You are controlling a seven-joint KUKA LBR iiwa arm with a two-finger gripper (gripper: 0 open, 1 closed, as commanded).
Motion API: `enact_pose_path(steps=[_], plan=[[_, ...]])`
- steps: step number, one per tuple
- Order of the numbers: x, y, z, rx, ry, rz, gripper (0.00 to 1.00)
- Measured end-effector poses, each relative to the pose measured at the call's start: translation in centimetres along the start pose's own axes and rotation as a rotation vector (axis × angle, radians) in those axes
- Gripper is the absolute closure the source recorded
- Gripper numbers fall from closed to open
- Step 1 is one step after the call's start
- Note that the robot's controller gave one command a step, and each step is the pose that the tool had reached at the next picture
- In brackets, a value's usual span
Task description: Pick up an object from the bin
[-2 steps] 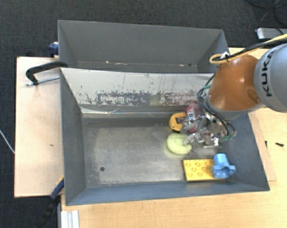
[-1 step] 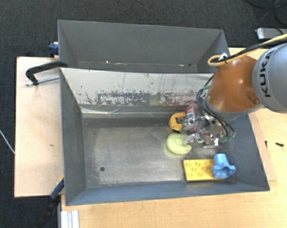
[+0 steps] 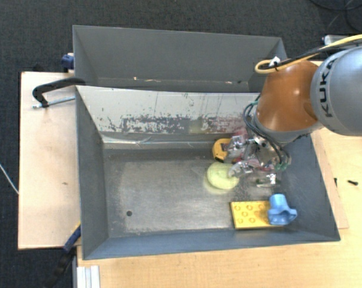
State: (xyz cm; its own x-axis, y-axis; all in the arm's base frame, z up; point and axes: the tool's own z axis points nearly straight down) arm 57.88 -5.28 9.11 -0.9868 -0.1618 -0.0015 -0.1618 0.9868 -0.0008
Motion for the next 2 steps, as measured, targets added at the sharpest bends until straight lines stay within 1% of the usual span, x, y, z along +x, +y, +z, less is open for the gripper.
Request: enact_pose_path(steps=[1, 2], plan=[[-0.93, 0.23, 0.06, -0.003, 0.011, -0.001, 1.00], [-0.78, 0.62, 0.14, 0.006, 0.001, 0.002, 1.00]])
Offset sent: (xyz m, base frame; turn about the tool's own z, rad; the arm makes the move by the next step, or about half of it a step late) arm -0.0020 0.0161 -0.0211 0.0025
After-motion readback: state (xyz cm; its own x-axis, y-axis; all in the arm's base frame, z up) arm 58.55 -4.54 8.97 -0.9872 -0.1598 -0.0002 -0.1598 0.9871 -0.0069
